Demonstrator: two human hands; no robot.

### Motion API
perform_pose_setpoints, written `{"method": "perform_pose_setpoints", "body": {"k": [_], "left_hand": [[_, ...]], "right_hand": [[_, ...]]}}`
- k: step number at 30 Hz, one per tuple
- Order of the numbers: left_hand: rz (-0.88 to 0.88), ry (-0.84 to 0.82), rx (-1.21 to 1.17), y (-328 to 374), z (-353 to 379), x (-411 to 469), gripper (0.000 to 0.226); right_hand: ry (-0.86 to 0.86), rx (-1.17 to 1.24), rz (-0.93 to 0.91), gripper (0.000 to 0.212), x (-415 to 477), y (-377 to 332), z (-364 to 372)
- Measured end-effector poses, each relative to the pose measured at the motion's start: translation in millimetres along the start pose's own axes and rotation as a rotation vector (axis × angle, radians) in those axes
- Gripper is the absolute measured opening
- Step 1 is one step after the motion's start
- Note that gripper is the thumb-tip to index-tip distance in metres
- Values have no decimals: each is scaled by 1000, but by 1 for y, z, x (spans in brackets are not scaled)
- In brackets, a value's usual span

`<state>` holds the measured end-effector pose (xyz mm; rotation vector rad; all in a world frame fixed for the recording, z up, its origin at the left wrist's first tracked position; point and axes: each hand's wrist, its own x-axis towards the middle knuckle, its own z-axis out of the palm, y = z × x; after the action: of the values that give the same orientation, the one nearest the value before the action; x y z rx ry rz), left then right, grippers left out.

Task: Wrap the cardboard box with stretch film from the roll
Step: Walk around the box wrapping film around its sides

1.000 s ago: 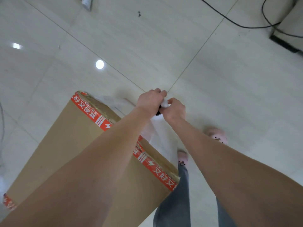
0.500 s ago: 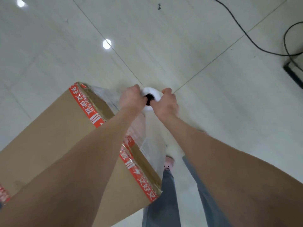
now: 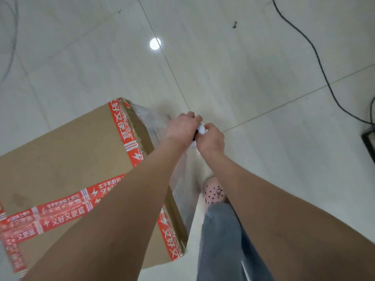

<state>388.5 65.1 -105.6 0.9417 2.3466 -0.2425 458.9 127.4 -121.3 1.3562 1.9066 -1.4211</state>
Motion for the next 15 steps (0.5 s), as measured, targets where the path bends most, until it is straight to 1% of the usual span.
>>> {"method": "perform_pose_setpoints", "body": {"k": [4, 8, 10, 11, 15], "left_hand": [[66, 0, 59, -5, -6, 8, 32], [102, -42, 116, -11, -17, 26, 26], [74, -52, 83, -21, -22, 33, 21], [47, -48, 58, -28, -24, 35, 19], [-96, -40, -56, -55, -30, 39, 20]], "right_hand": [[-1, -43, 8, 10, 6, -4, 0], [-8, -56, 39, 11, 14, -18, -1], [-10, -122, -6, 14, 18, -26, 0], [-10, -154, -36, 18, 20, -32, 0], [-5, -270, -116, 29, 29, -58, 7]]}}
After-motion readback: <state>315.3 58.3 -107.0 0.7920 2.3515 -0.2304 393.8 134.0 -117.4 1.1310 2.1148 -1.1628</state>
